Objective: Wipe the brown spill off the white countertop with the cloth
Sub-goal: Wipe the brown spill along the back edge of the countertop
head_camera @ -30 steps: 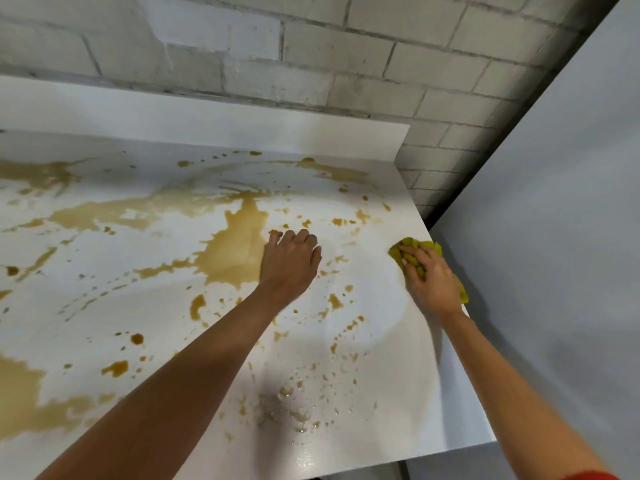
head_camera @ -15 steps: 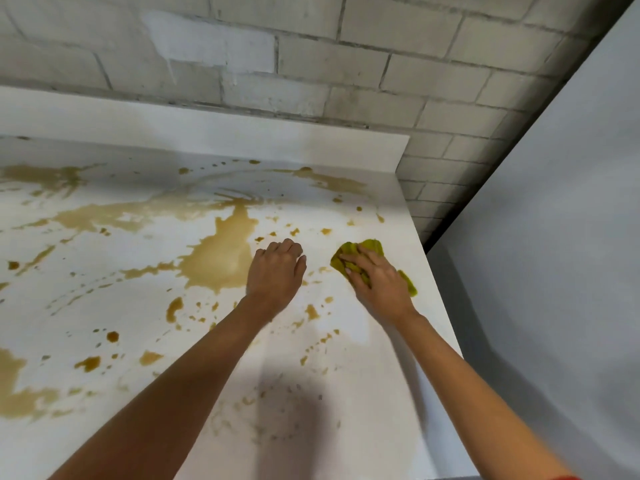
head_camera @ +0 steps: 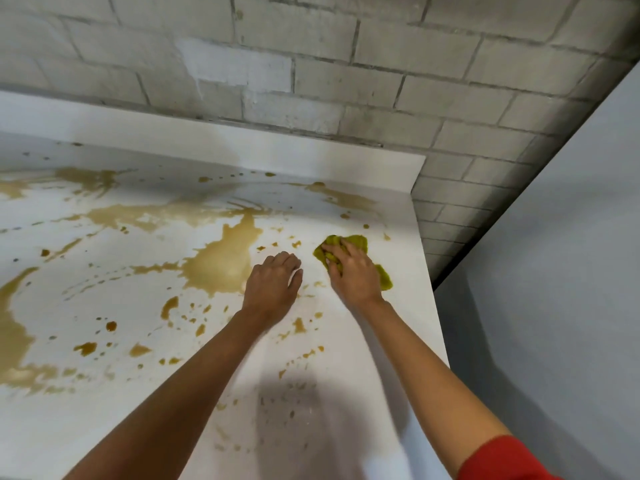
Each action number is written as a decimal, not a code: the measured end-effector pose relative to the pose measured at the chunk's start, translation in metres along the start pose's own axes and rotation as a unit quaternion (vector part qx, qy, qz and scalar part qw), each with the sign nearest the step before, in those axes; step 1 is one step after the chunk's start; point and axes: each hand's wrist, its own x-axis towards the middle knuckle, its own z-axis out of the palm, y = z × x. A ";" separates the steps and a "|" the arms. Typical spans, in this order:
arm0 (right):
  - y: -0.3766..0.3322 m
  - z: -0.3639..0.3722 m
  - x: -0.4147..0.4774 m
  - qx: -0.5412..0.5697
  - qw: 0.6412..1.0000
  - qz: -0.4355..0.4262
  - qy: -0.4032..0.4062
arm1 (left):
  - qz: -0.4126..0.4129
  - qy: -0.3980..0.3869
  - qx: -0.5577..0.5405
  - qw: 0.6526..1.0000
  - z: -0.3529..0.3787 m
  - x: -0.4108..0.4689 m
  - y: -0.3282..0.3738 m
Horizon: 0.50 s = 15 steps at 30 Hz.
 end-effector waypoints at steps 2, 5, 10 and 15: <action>0.008 -0.005 -0.016 0.013 0.998 -0.054 -0.017 | -0.007 0.002 0.000 1.000 0.000 0.000 0.003; 0.035 -0.019 -0.041 0.027 0.995 -0.093 -0.021 | -0.008 0.009 -0.006 1.000 0.001 -0.001 0.003; 0.081 -0.037 -0.029 0.009 0.999 0.018 0.038 | -0.013 0.008 -0.030 0.999 0.002 -0.003 0.002; 0.048 -0.024 0.020 -0.008 0.997 0.069 0.018 | -0.018 0.001 -0.041 0.999 0.004 -0.002 0.000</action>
